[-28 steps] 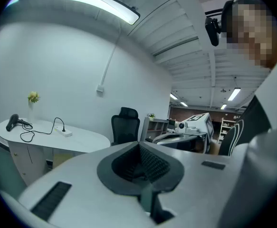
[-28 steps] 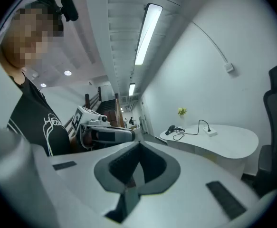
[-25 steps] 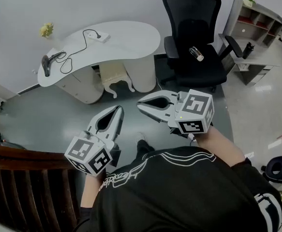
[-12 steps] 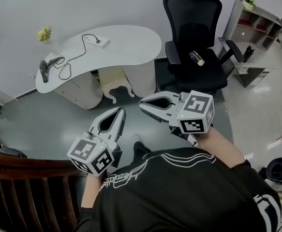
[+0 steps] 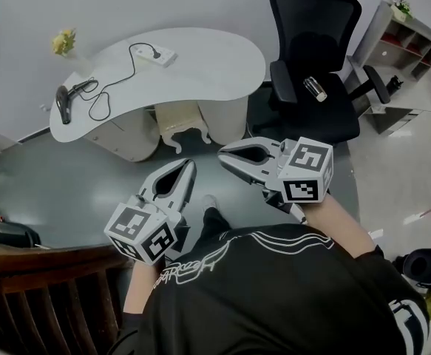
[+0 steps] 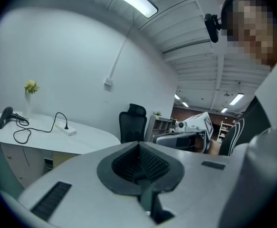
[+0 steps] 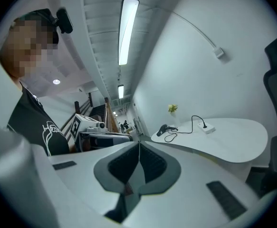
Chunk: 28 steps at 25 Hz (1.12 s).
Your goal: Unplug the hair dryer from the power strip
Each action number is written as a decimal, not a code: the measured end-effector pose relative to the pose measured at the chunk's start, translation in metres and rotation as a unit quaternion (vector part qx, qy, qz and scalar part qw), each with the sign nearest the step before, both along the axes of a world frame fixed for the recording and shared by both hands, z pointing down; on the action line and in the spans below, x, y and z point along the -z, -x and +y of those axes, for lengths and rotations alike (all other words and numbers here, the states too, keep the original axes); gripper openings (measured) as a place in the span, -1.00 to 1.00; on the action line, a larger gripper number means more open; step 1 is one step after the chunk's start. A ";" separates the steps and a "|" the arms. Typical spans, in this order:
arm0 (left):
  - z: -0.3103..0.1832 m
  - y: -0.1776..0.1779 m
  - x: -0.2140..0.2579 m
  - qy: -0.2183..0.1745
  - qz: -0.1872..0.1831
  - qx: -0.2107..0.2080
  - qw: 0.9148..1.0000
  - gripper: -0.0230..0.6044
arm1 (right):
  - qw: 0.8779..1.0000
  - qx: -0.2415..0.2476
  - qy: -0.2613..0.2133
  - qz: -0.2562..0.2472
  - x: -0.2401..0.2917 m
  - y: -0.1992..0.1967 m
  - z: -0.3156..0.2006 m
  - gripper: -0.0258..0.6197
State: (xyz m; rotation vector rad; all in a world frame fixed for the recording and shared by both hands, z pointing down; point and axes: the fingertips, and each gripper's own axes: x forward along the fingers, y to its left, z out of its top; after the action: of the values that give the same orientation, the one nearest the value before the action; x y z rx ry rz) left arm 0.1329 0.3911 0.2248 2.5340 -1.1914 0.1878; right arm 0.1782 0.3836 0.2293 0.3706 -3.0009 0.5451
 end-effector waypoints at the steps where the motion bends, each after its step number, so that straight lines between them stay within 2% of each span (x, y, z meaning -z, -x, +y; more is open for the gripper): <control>1: -0.010 0.006 -0.002 0.006 0.002 0.001 1.000 -0.91 | 1.000 0.000 0.006 0.002 -0.002 0.006 -0.009 -0.93; 6: -0.065 0.043 -0.016 0.034 0.016 -0.004 0.999 -0.92 | 0.999 -0.018 0.043 0.001 -0.018 0.039 -0.066 -0.93; 12: -0.139 0.092 -0.032 0.068 0.046 -0.009 0.997 -0.91 | 0.997 -0.036 0.068 0.028 -0.028 0.079 -0.134 -0.93; 21: -0.237 0.171 -0.051 0.076 0.043 -0.009 0.996 -0.91 | 0.988 -0.085 0.126 0.023 -0.056 0.126 -0.240 -0.93; 28: -0.289 0.216 -0.067 0.078 0.043 -0.009 0.996 -0.91 | 0.987 -0.100 0.124 0.033 -0.063 0.152 -0.289 -0.93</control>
State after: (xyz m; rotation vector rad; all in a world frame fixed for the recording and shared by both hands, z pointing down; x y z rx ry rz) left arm -0.0832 0.1019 0.2921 2.3940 -1.0785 0.1681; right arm 0.0260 0.0942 0.2924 0.6576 -2.8030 0.8941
